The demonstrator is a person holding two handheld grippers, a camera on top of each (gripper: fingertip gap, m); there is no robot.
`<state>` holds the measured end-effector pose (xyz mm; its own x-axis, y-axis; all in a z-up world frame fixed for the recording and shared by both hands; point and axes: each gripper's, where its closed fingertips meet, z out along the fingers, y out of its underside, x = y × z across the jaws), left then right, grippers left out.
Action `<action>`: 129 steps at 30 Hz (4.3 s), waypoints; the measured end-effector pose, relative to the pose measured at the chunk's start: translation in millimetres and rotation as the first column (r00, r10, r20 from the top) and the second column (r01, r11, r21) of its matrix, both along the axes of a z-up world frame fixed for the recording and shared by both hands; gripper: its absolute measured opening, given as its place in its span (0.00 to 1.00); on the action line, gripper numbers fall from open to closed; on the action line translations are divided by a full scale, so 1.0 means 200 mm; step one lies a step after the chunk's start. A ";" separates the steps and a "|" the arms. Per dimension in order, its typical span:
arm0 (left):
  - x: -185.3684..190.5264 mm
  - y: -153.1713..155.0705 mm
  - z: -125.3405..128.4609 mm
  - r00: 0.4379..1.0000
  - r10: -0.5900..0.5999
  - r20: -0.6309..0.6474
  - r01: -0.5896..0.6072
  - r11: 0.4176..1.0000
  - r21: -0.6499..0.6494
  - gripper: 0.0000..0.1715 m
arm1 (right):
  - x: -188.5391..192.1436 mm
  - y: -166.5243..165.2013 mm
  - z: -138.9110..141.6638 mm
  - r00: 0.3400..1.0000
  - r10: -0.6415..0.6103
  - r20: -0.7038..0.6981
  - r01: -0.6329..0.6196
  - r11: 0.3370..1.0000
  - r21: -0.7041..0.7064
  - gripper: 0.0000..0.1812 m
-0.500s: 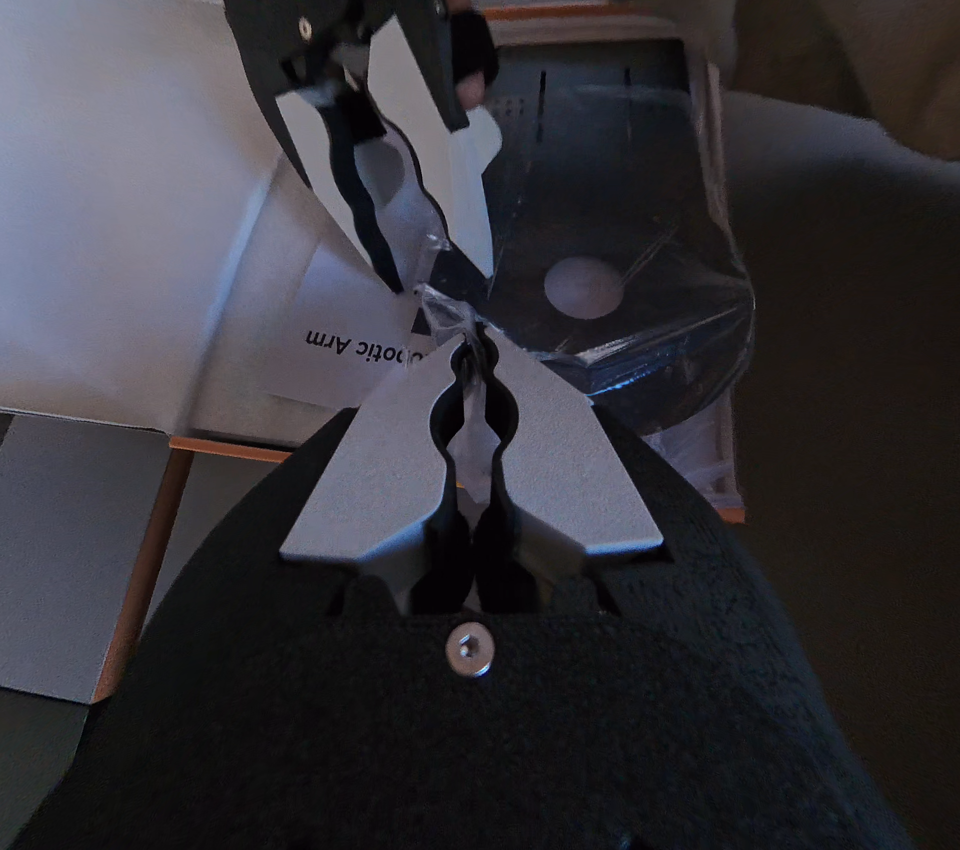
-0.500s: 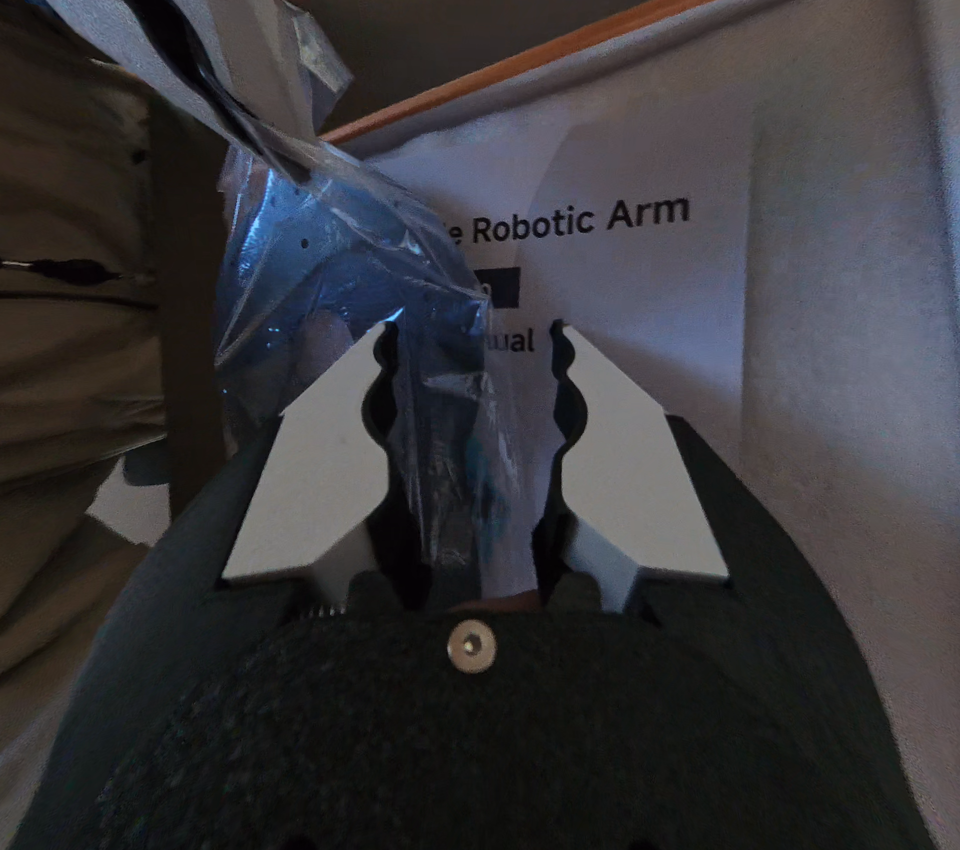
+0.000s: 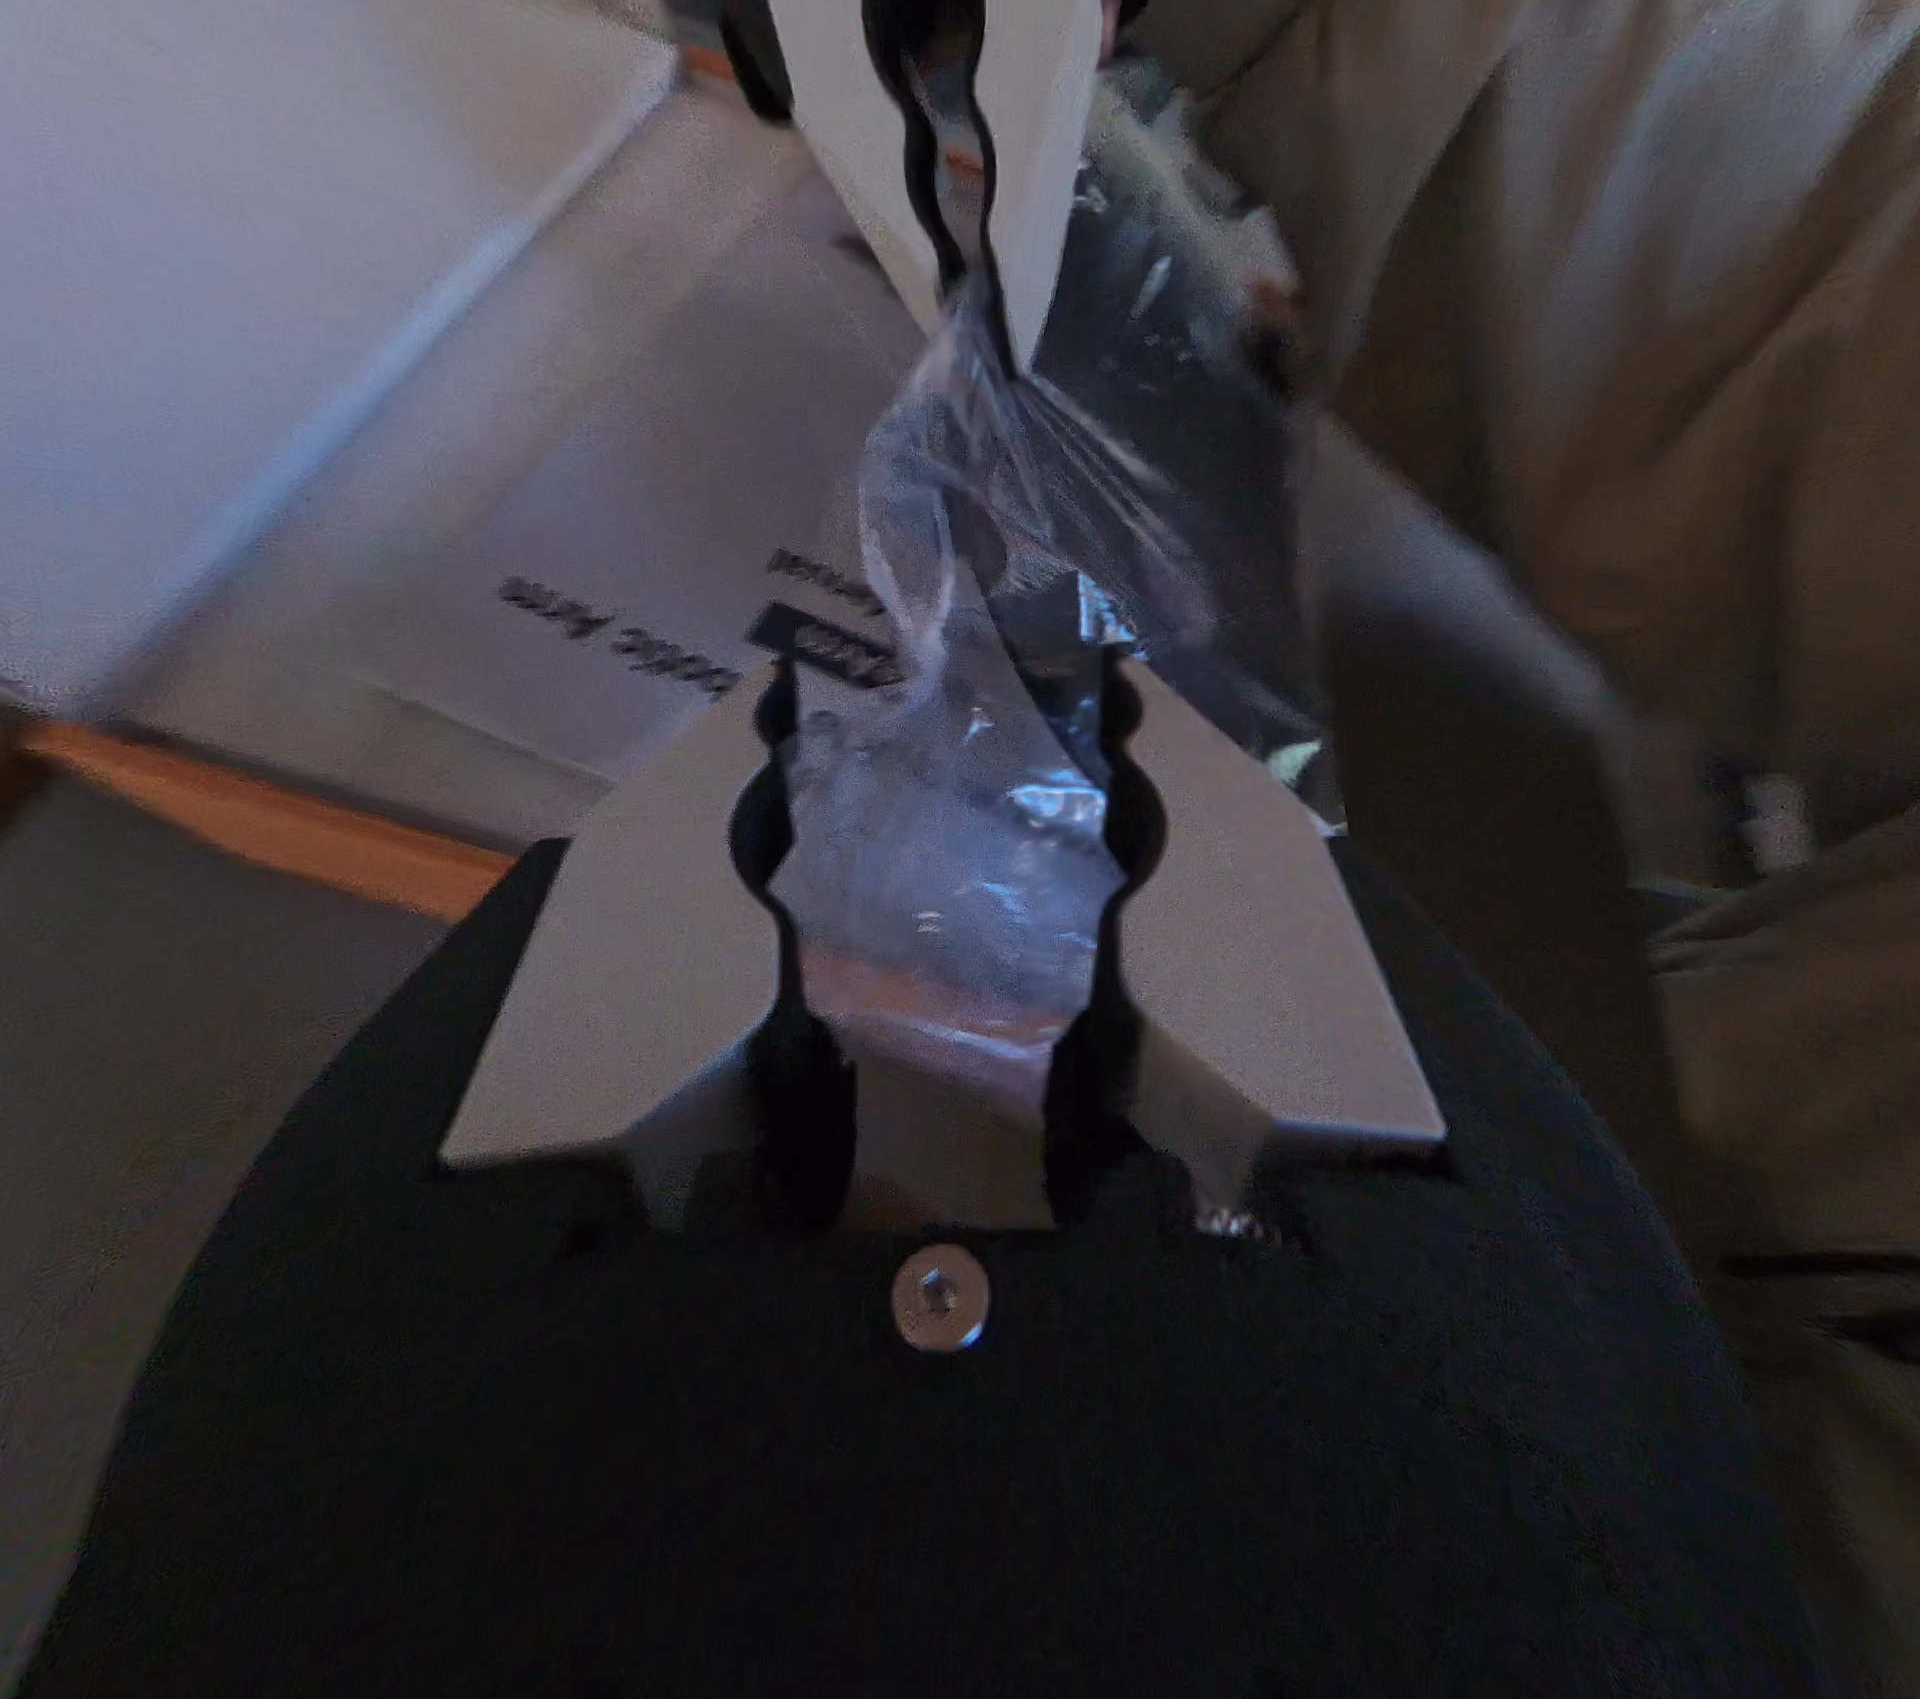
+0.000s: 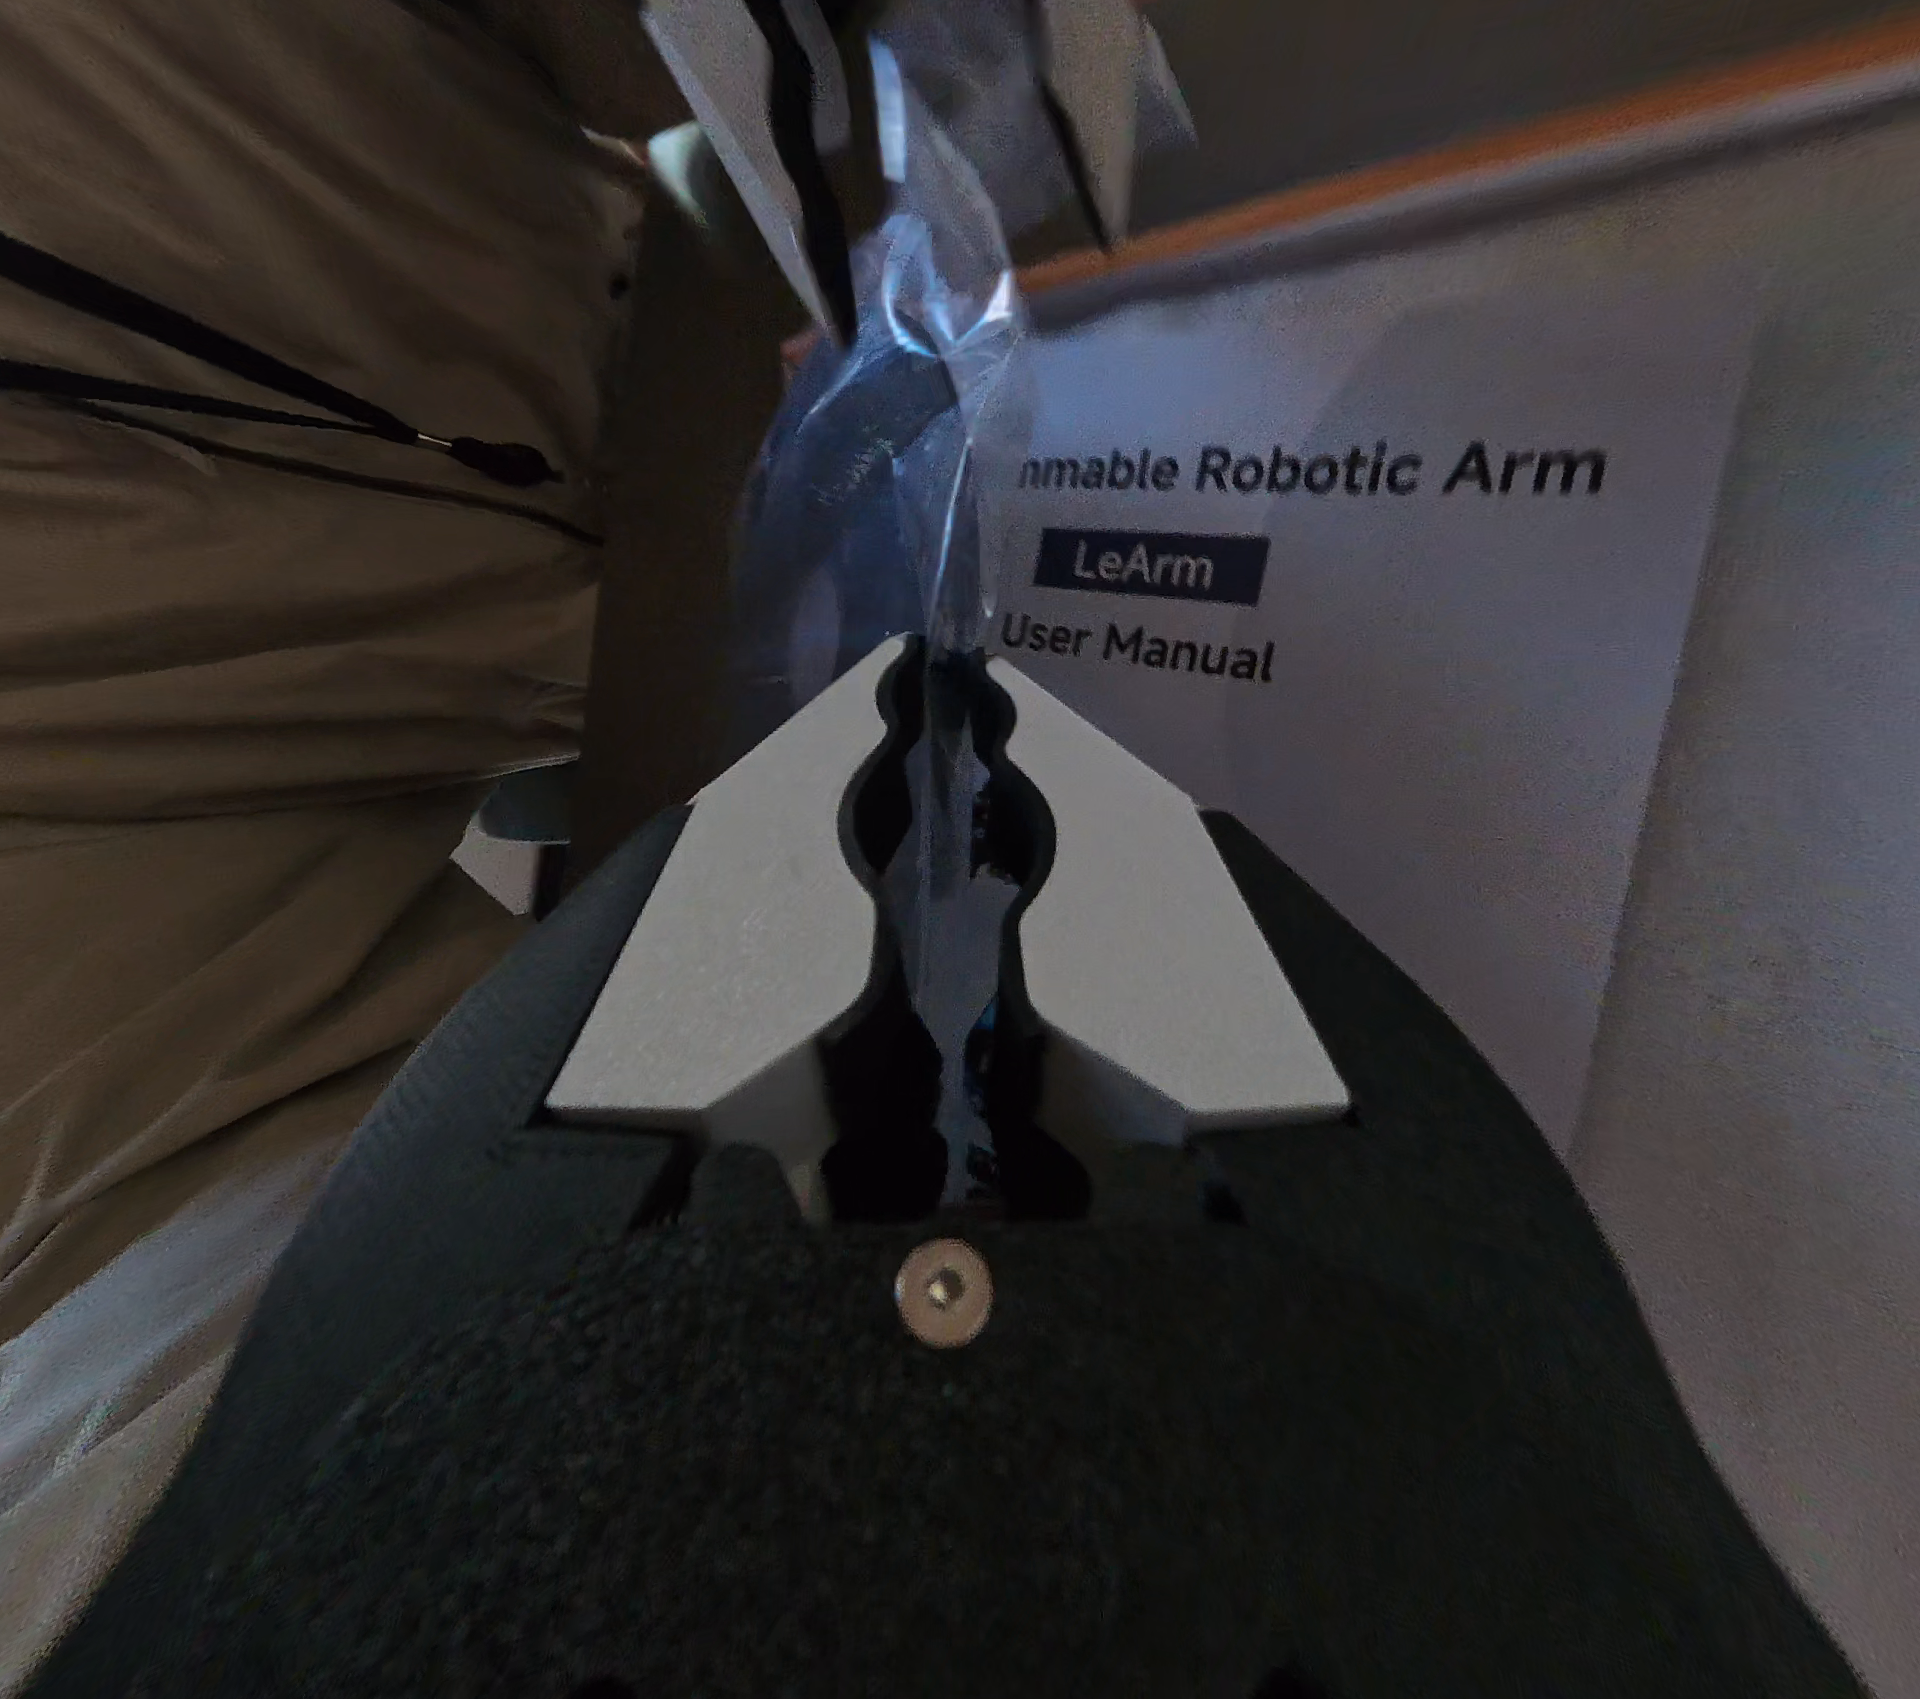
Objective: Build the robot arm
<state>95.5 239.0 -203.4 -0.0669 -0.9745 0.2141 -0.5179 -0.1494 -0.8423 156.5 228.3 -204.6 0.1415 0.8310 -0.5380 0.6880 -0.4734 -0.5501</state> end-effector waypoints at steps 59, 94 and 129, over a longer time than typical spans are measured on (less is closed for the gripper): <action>-2.40 0.07 -0.28 0.998 -0.062 0.014 0.060 0.851 -0.522 0.01 | -1.77 -0.12 -0.24 0.694 -0.580 -0.427 0.613 0.787 -0.071 0.02; -2.90 0.50 -0.65 0.938 -0.081 -0.337 -0.168 0.745 -0.645 0.00 | -1.64 0.40 -0.40 0.593 -0.706 -0.387 0.532 0.704 -0.470 0.01; -2.94 0.37 -0.39 0.700 0.489 -0.520 -0.310 0.865 0.395 0.46 | -1.58 0.42 -0.48 0.594 -0.746 -0.301 0.604 0.661 -0.445 0.02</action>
<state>-492.0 313.7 -280.6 0.3931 -0.9001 -0.1878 -0.8579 -0.2856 -0.4271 -160.4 313.0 -300.4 0.3004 0.3992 -0.8662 -0.1697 -0.8713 -0.4604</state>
